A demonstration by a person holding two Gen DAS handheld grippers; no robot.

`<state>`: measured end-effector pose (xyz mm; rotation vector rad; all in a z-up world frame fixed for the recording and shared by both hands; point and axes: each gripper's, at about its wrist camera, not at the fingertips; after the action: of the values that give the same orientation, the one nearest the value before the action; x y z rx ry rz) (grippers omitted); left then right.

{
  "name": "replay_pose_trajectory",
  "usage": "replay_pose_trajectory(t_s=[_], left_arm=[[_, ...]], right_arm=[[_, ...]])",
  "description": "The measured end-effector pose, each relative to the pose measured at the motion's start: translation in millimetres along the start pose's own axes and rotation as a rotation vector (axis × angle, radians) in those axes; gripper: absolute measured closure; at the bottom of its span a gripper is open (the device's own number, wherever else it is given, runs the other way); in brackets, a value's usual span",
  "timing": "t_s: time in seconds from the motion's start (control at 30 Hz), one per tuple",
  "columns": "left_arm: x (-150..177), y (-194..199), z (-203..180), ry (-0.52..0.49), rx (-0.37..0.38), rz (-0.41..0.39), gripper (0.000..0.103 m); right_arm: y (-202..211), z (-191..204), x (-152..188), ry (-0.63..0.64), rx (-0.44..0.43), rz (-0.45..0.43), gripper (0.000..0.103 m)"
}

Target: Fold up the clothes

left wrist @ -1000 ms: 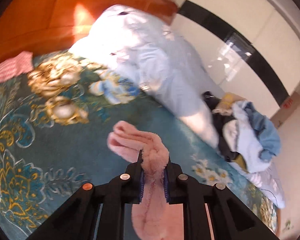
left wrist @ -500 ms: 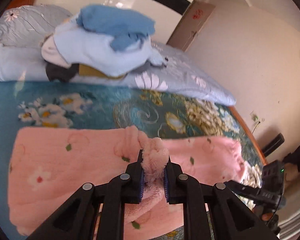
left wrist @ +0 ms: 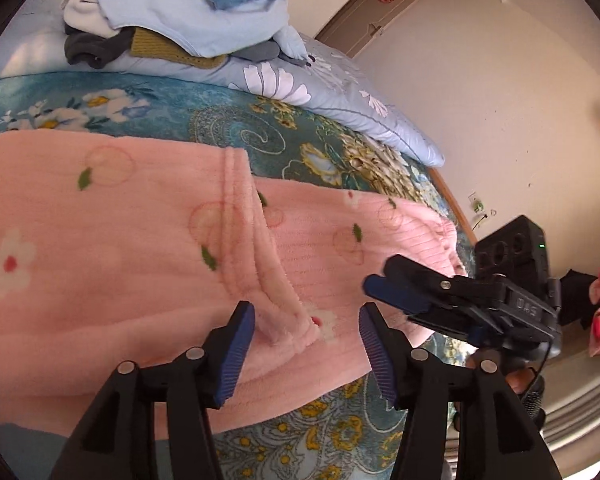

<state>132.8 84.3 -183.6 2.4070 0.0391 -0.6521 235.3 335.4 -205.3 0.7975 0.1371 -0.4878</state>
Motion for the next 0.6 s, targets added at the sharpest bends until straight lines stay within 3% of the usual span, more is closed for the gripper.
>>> replay_pose_trajectory(t_s=[0.03,0.1,0.17,0.27,0.37,0.47,0.5,0.53,0.57,0.6], left_arm=[[-3,13,3,0.007,-0.014,-0.034,0.045],[-8,43,13,0.004,-0.137,-0.118,0.044],[-10,73,28,-0.003,-0.334,-0.194,0.044],[-10,100,63,0.037,-0.530,-0.241,0.041],[-1,108,96,0.125,-0.574,-0.219,0.041],[14,111,111,0.182,-0.528,-0.216,0.041],[17,110,110,0.176,-0.534,-0.212,0.041],[20,109,110,0.170,-0.539,-0.209,0.041],[24,108,109,0.164,-0.545,-0.205,0.041],[25,107,108,0.161,-0.546,-0.204,0.041]], right_arm=[[-10,4,-2,-0.003,-0.009,0.021,0.046],[-31,12,-7,-0.008,-0.028,0.063,0.043],[-52,20,-11,-0.013,-0.047,0.105,0.043],[-73,30,-14,-0.001,-0.047,0.153,0.042],[-91,48,-15,0.046,-0.013,0.184,0.042],[-102,64,-15,0.083,0.041,0.193,0.044],[-104,69,-15,0.096,0.056,0.193,0.049],[-105,74,-14,0.114,0.070,0.195,0.073],[-104,78,-13,0.128,0.086,0.197,0.089],[-98,82,-14,0.147,0.088,0.184,0.089]])
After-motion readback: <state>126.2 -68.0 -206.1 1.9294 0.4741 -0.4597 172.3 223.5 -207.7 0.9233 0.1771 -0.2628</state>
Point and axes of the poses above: each gripper's, at about its wrist camera, not at the fingertips, and y roughly against the way its jaws point, z to its left, x to its underside, and after that the axes turned 7 degrees about x, right-handed
